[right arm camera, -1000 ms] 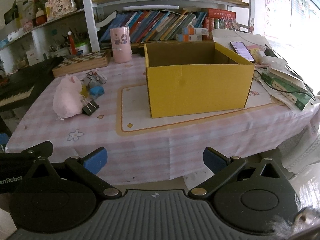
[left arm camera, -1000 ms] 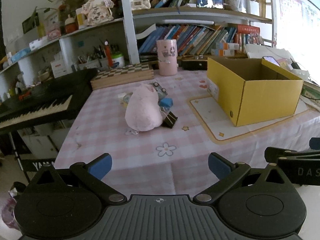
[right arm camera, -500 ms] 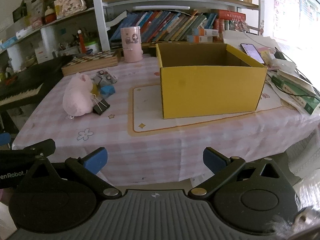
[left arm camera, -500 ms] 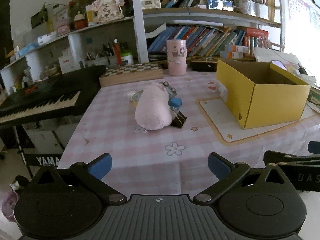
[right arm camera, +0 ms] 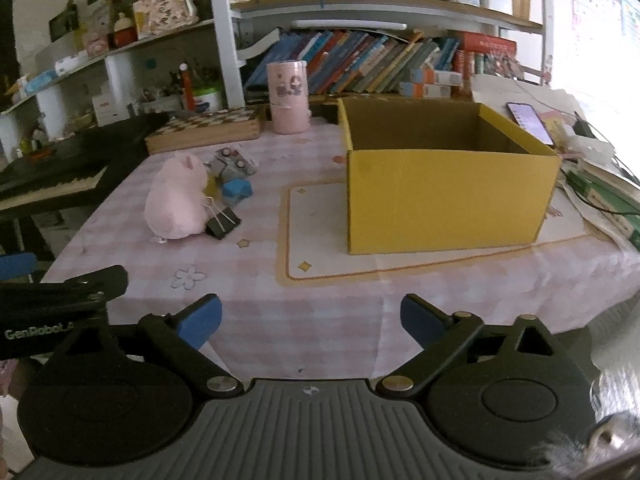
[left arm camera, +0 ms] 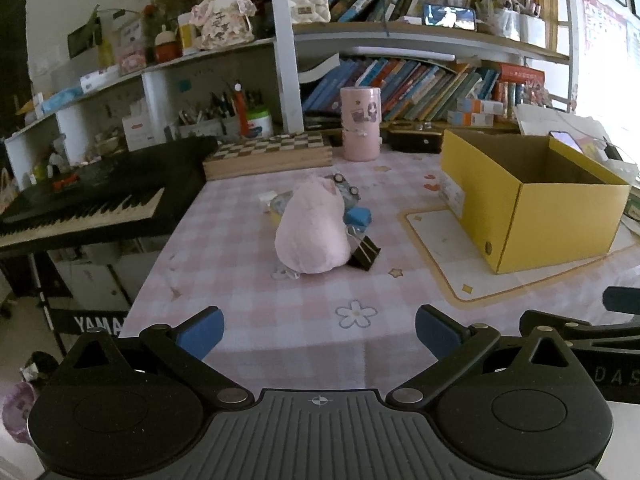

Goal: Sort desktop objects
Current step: 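Close the left tool on the pink plush pig while the right tool approaches the binder clip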

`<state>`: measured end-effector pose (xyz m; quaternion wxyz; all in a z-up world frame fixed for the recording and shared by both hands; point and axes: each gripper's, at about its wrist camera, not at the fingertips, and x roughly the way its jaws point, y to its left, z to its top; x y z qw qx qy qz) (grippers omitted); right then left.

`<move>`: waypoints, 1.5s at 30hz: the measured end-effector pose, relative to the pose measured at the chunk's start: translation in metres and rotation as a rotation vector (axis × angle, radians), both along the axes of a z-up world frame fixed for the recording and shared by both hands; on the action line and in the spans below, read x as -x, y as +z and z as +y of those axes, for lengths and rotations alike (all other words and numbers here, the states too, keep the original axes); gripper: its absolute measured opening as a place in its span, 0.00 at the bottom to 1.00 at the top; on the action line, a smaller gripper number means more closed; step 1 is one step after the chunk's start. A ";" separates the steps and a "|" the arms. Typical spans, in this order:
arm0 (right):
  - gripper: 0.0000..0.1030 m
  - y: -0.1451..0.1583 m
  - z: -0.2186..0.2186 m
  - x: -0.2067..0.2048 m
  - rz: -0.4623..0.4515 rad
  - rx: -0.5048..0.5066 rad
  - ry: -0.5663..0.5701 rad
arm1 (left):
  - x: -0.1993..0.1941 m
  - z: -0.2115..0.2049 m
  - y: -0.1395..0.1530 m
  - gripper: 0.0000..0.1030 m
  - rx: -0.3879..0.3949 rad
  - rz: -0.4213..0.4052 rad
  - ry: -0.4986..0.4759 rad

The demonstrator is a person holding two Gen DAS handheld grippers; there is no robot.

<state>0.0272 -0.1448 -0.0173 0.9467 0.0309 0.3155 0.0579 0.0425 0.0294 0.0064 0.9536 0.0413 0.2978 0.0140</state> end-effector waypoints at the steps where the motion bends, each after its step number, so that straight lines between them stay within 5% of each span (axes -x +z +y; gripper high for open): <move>1: 0.88 0.000 0.001 -0.001 -0.002 -0.002 0.009 | -0.002 0.001 0.000 0.99 0.003 0.001 0.003; 8: 0.73 0.004 0.012 -0.015 -0.020 0.014 0.075 | -0.015 0.009 0.003 0.99 0.028 -0.014 0.020; 23: 0.61 0.003 0.033 -0.080 -0.035 0.009 0.227 | -0.078 0.030 -0.007 0.99 0.045 0.016 0.043; 33: 0.61 -0.008 0.040 -0.124 0.006 0.039 0.309 | -0.119 0.043 -0.024 0.99 0.130 0.046 0.015; 45: 0.61 -0.027 0.036 -0.156 0.034 0.069 0.321 | -0.157 0.033 -0.037 0.99 0.114 0.044 -0.033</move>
